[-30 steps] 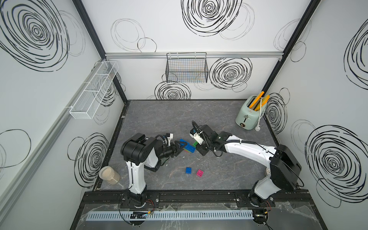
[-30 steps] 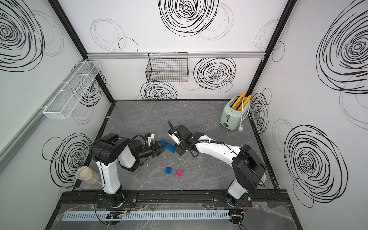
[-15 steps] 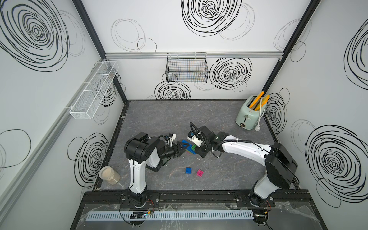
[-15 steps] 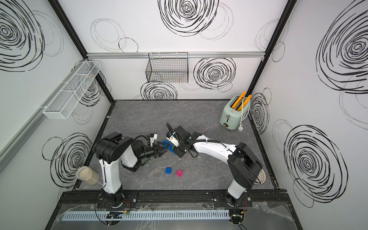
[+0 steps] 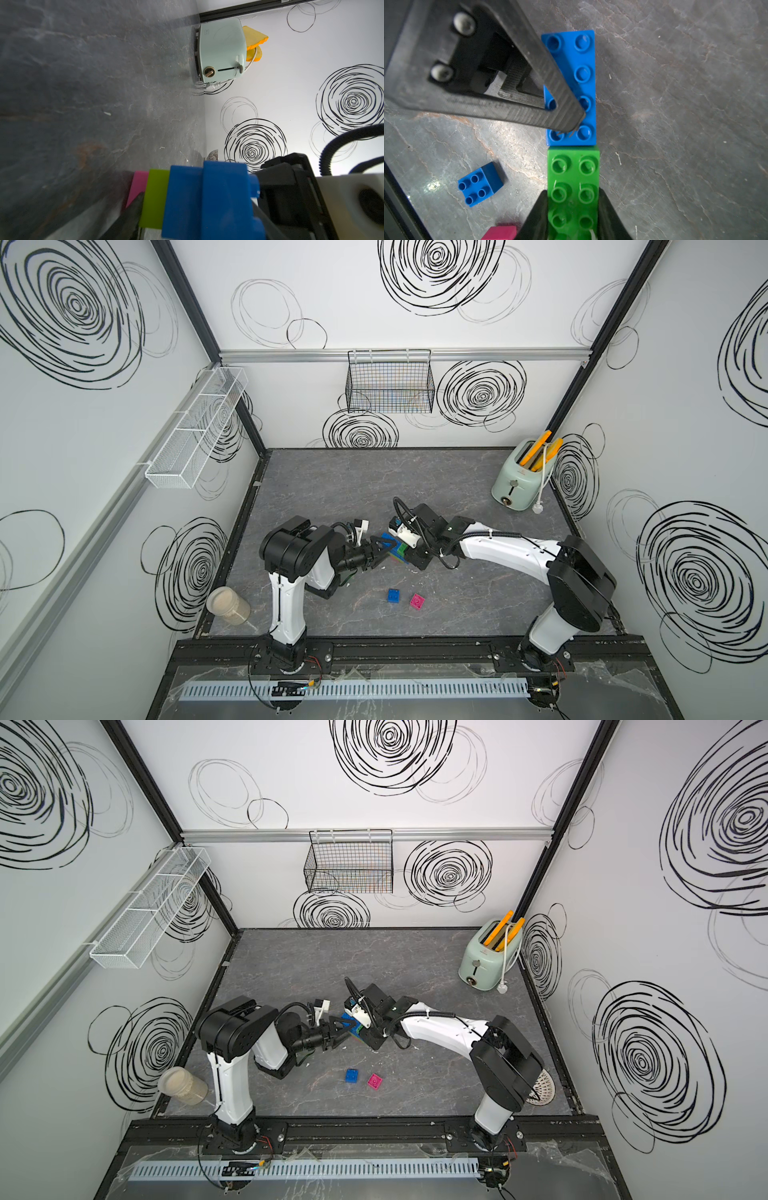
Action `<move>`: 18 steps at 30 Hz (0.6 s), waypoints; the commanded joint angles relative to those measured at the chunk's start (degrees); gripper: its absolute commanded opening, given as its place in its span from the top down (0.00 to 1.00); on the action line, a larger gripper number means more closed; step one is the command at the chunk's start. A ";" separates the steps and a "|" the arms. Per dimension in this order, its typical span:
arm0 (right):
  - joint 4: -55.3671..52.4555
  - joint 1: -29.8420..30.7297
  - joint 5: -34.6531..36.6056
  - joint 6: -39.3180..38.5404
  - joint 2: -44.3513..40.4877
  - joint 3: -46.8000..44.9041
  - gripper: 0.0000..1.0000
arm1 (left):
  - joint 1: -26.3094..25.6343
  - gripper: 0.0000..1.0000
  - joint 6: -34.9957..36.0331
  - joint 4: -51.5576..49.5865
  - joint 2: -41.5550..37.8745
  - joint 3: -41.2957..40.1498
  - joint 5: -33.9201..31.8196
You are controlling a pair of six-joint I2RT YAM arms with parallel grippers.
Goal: Assemble a heart with lego
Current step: Assemble the lego brick with the lego brick.
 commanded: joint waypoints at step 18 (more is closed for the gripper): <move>-10.61 -0.44 -2.80 -4.14 13.38 9.63 0.71 | -3.32 0.39 3.11 -5.01 -0.55 1.55 2.38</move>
